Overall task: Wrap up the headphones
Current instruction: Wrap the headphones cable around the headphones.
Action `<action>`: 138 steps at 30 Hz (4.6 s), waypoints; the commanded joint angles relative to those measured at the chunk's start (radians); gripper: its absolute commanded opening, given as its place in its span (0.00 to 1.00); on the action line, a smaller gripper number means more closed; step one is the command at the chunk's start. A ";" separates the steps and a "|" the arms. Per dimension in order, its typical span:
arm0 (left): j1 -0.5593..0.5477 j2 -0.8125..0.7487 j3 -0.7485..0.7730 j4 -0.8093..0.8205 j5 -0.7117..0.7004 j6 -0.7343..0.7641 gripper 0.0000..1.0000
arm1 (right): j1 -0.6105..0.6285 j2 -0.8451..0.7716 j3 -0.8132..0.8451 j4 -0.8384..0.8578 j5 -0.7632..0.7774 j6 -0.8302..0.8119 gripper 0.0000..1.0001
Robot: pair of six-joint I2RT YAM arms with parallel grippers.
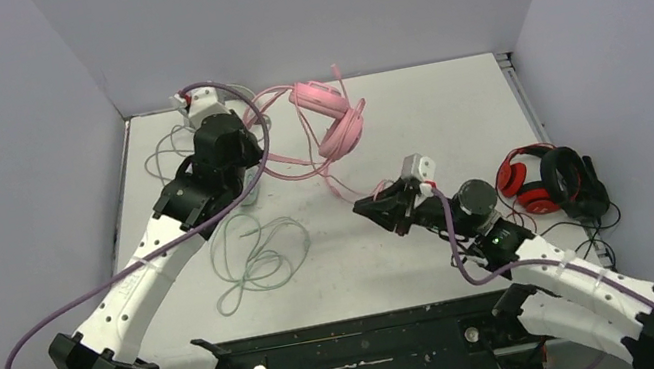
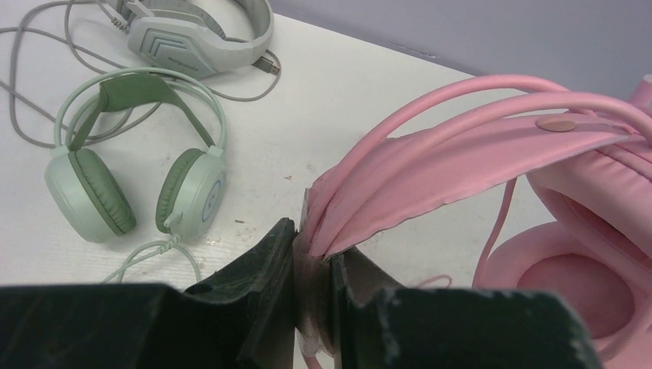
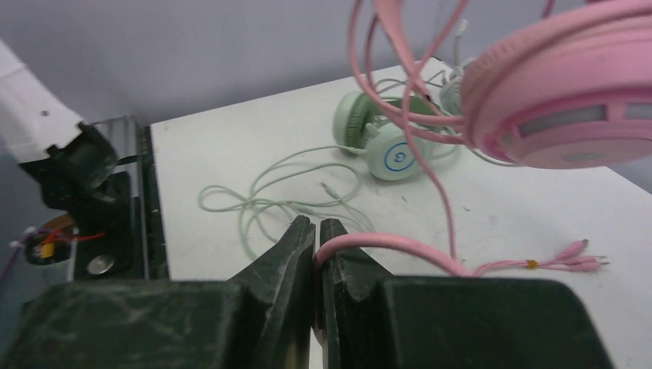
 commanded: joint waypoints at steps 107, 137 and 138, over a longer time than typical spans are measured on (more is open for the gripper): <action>0.277 0.539 0.523 -0.162 0.001 -0.200 0.00 | -0.536 0.060 0.845 -0.943 -0.437 0.427 0.00; 0.315 0.575 0.508 0.052 0.391 -0.451 0.00 | 0.274 0.265 0.550 -0.950 -0.088 0.269 0.00; 0.321 0.572 0.517 0.048 0.405 -0.439 0.00 | 0.268 0.258 0.527 -0.944 -0.069 0.269 0.00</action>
